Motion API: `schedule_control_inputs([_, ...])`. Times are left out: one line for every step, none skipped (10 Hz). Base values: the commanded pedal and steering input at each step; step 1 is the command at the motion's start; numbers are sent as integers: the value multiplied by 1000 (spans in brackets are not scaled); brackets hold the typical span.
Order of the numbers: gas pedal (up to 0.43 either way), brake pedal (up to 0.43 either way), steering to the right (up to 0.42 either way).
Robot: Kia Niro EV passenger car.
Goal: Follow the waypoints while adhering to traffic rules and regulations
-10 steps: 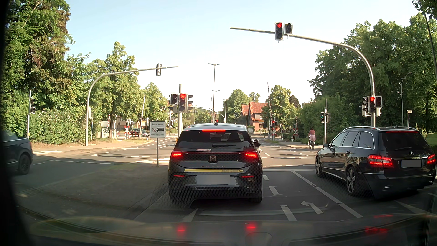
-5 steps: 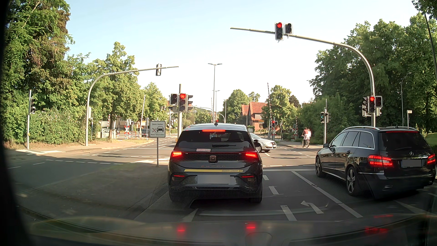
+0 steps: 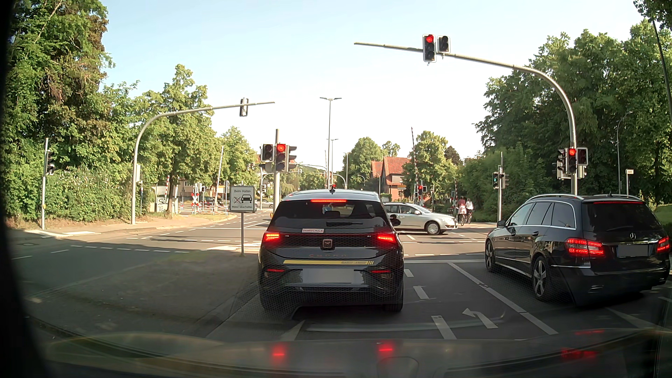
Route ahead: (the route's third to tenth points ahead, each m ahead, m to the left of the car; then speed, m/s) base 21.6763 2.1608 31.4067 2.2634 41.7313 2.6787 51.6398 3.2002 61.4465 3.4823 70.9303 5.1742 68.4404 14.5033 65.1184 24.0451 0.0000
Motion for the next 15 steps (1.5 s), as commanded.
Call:
schedule_control_inputs([0,262,-5])
schedule_control_inputs([0,262,-6])
schedule_control_inputs([0,262,-6])
schedule_control_inputs([0,262,-5])
schedule_control_inputs([0,262,-6])
schedule_control_inputs([0,262,-5])
schedule_control_inputs([0,262,-6])
schedule_control_inputs([0,262,-5])
schedule_control_inputs([0,262,-5])
schedule_control_inputs([0,262,-6])
schedule_control_inputs([0,262,-5])
schedule_control_inputs([0,262,-5])
schedule_control_inputs([0,262,-5])
schedule_control_inputs([0,262,-5])
schedule_control_inputs([0,262,-5])
